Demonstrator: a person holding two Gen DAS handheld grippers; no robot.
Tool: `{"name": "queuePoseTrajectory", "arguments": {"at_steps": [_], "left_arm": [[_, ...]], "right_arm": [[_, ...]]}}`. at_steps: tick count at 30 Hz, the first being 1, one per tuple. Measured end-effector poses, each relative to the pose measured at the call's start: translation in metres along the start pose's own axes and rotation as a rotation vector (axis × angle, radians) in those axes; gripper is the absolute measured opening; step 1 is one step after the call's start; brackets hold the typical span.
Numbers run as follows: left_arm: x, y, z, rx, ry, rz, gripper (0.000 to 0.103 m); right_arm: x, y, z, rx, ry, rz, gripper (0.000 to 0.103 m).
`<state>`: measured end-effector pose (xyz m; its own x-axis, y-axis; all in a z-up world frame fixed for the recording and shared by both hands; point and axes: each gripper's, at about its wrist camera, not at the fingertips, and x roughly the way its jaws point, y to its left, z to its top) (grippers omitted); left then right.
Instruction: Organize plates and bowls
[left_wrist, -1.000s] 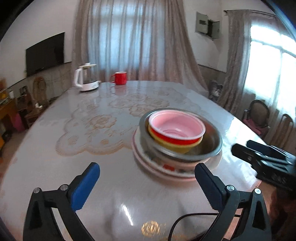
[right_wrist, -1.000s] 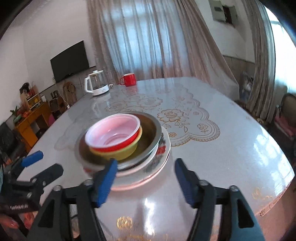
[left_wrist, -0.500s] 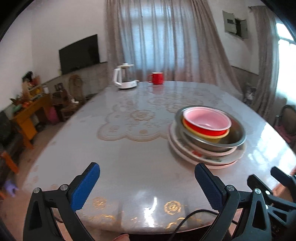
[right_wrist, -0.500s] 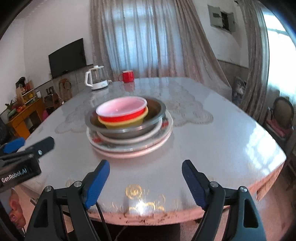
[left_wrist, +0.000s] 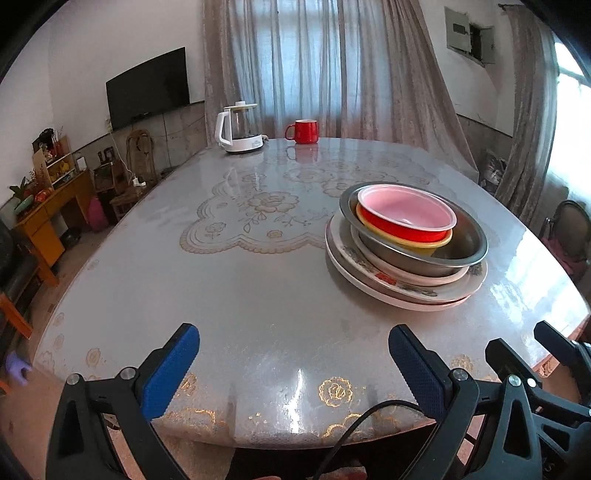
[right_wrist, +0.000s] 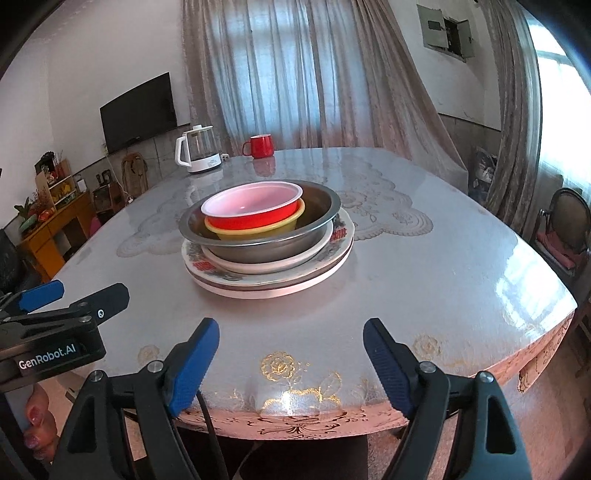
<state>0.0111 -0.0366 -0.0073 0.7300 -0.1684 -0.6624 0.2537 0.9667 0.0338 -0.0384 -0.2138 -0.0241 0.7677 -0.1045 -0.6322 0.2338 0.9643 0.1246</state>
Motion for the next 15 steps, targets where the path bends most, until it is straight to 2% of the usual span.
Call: {"name": "queuePoseTrajectory", "arguments": {"at_steps": [15], "left_arm": [[-0.0003,0.0007,0.0004,0.007,-0.004,0.010,0.103]], "right_arm": [[0.0019,0.0022,-0.0002,-0.007,0.008,0.001,0.082]]}}
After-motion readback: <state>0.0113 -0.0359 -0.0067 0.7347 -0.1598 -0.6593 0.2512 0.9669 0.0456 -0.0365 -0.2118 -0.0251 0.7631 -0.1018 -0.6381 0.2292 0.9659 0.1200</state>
